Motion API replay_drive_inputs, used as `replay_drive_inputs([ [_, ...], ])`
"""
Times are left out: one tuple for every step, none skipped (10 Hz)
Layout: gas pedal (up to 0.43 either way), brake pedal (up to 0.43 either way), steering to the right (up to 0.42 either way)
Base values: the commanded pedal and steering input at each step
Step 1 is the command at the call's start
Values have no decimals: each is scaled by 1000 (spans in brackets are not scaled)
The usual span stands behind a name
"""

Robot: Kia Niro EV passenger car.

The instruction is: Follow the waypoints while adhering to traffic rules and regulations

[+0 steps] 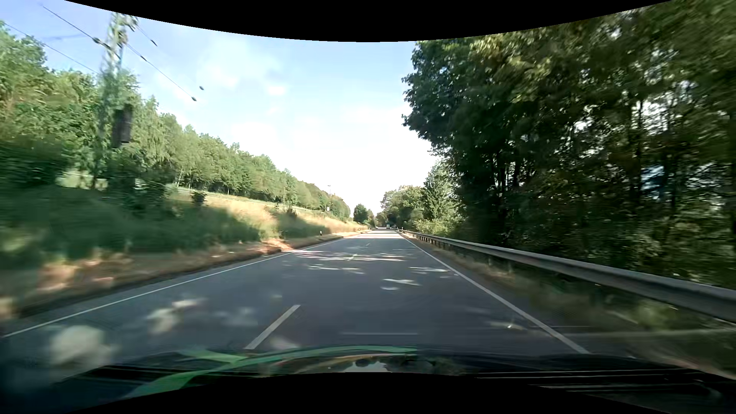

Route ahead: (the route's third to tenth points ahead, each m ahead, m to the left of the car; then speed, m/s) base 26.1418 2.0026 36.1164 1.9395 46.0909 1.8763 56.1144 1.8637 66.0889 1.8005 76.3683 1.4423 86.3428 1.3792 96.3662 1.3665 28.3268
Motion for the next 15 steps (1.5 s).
replay_drive_inputs([
  [177, 0, 0],
  [177, 0, 0],
  [177, 0, 0],
  [169, 0, 0],
  [169, 0, 0],
  [169, 0, 0],
  [169, 0, 1],
  [169, 0, 1],
  [177, 0, 2],
  [189, 0, 3],
  [209, 0, 3],
  [228, 0, 3],
  [240, 0, 2],
  [240, 0, 2],
  [240, 0, 1],
])
